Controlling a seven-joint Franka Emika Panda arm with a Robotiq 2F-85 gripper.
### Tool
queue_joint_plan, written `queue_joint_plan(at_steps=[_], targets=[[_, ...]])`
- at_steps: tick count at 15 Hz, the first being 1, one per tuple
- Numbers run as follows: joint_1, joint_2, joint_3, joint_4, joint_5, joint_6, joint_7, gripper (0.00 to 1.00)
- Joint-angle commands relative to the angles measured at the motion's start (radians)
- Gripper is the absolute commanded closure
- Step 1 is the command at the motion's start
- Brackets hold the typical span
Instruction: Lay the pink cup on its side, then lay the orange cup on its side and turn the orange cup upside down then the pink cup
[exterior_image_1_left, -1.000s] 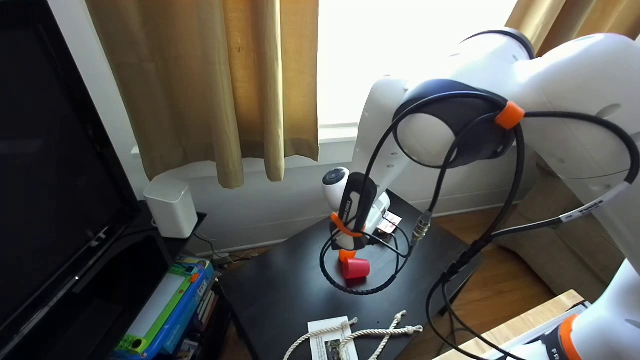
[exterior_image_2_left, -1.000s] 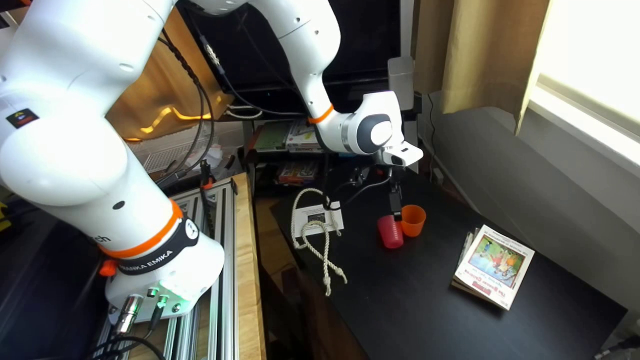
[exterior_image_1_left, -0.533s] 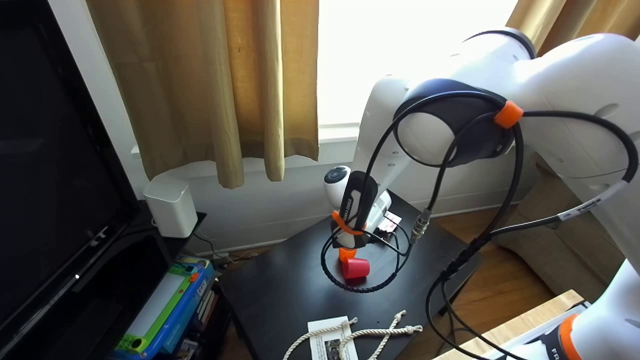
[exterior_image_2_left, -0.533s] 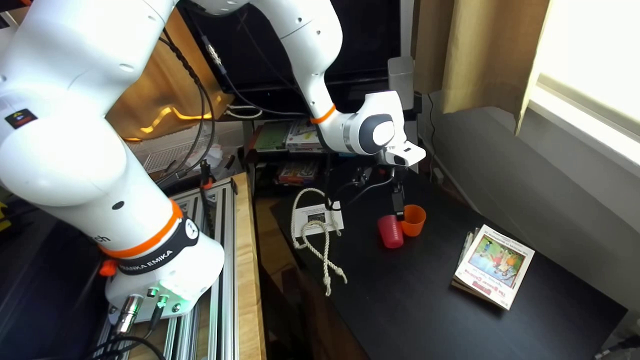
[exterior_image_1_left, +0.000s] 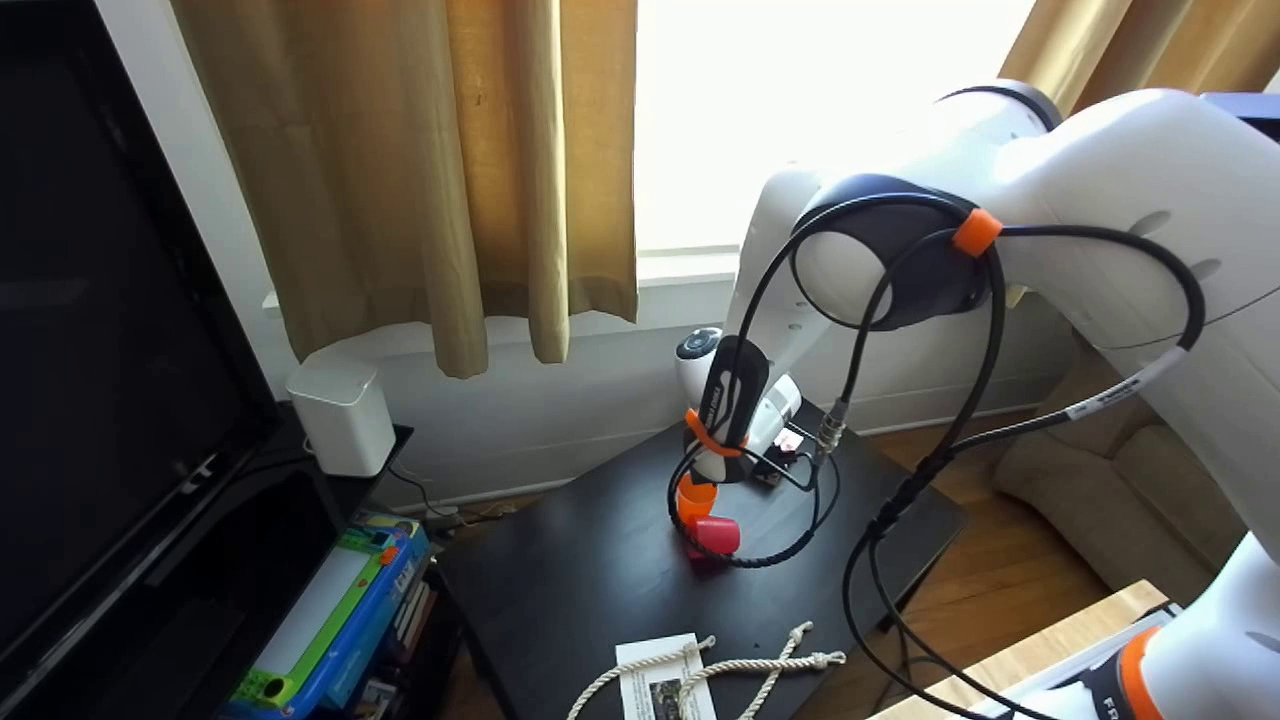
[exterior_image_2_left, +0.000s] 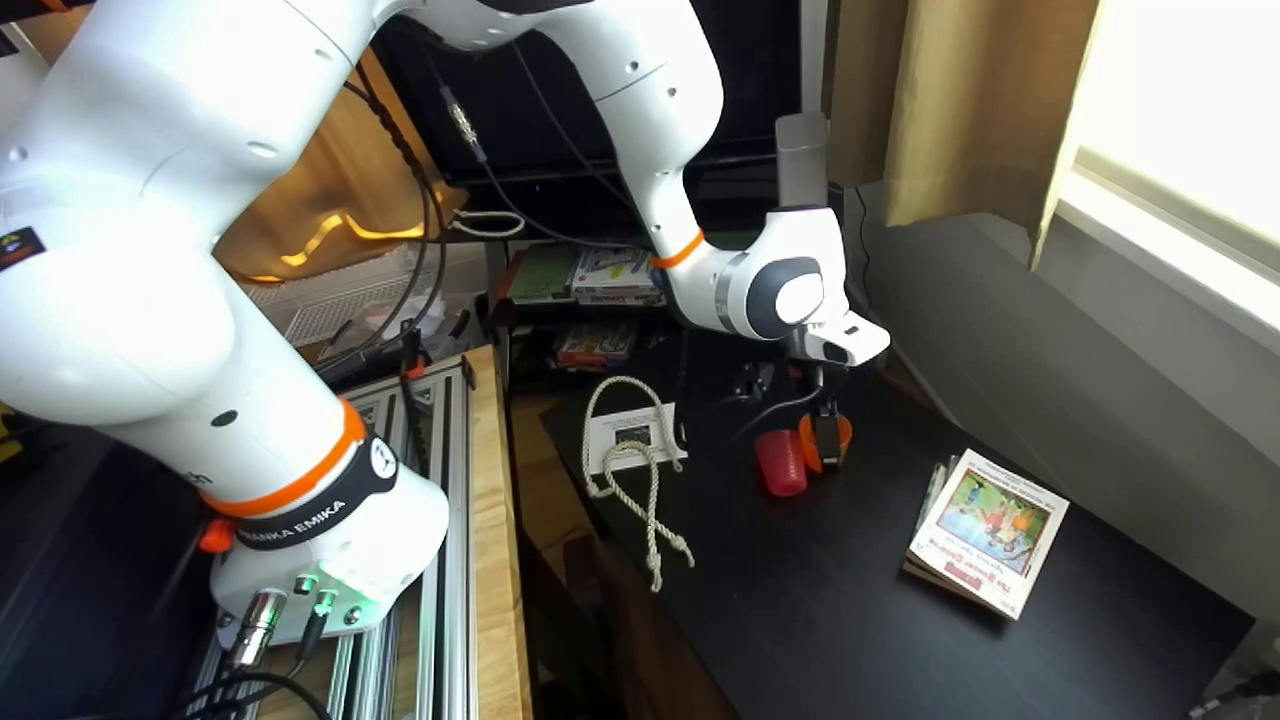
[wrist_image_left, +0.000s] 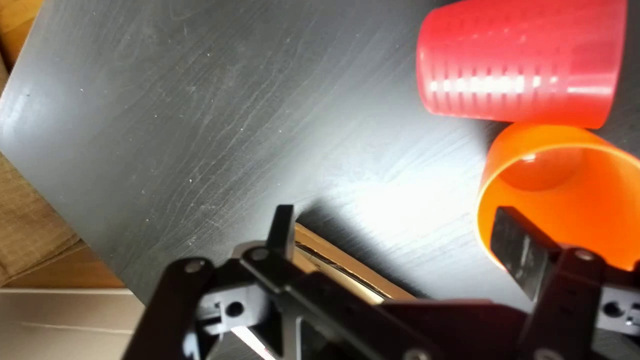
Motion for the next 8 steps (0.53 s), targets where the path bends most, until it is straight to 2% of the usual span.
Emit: queue_joint_plan(at_steps=[1,8], targets=[[-0.069,0.059,0.053,0.068,0.015,0.046,-0.063,0.00],[-0.174,0.126,0.146,0.170,0.065,0.069,-0.183,0.01]])
